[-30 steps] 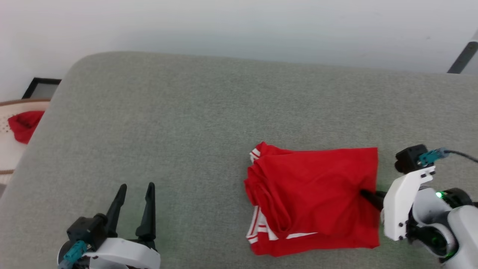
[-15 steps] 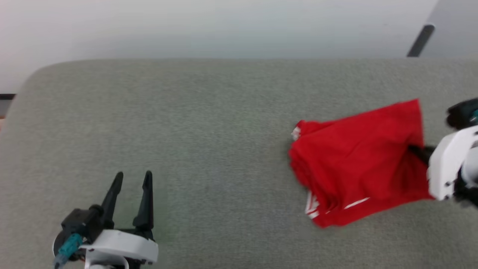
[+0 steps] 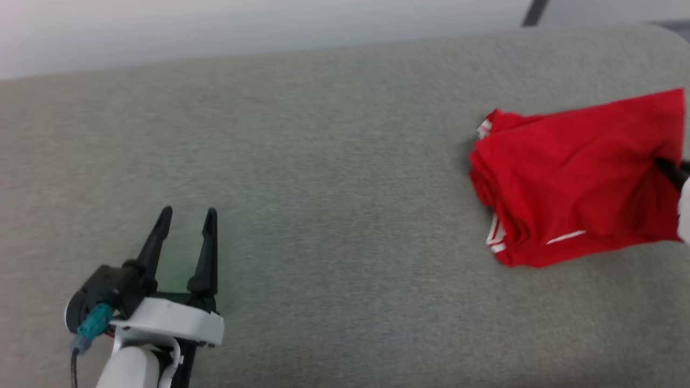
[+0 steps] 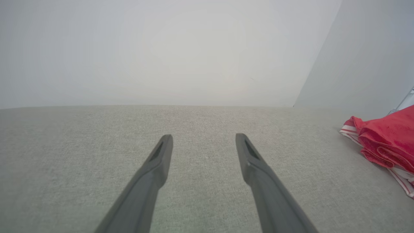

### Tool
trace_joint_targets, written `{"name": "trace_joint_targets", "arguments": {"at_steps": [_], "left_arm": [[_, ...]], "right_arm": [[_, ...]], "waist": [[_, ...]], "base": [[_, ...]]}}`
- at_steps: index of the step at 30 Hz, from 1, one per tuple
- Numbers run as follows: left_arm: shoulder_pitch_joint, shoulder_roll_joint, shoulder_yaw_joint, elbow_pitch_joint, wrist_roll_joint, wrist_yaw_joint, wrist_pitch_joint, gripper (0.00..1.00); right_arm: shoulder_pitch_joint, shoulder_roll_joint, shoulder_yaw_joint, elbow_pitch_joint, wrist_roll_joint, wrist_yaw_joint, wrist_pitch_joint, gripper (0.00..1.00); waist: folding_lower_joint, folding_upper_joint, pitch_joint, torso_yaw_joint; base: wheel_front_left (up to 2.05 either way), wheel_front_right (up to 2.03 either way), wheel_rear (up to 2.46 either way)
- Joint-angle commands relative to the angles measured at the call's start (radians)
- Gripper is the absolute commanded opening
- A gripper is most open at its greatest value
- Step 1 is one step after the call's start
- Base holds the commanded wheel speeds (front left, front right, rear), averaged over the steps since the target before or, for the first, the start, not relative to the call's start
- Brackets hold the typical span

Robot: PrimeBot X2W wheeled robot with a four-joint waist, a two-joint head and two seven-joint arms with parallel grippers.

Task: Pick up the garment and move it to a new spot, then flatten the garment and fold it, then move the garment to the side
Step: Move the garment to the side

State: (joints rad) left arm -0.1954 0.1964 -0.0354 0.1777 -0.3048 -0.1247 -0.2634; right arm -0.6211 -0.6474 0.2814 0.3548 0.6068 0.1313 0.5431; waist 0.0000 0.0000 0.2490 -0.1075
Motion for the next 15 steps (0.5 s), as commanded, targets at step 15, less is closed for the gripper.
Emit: {"name": "trace_joint_targets", "arguments": {"at_steps": [15], "left_arm": [[-0.110,0.077,-0.048,-0.027,0.019,-0.006,0.036,1.00]], "right_arm": [[-0.175,-0.054,0.106,0.251,-0.014,-0.001,-0.255,0.00]], "waist": [[0.0000,0.0000,0.173,-0.195]], "base": [[0.00,0.00,0.00]]}}
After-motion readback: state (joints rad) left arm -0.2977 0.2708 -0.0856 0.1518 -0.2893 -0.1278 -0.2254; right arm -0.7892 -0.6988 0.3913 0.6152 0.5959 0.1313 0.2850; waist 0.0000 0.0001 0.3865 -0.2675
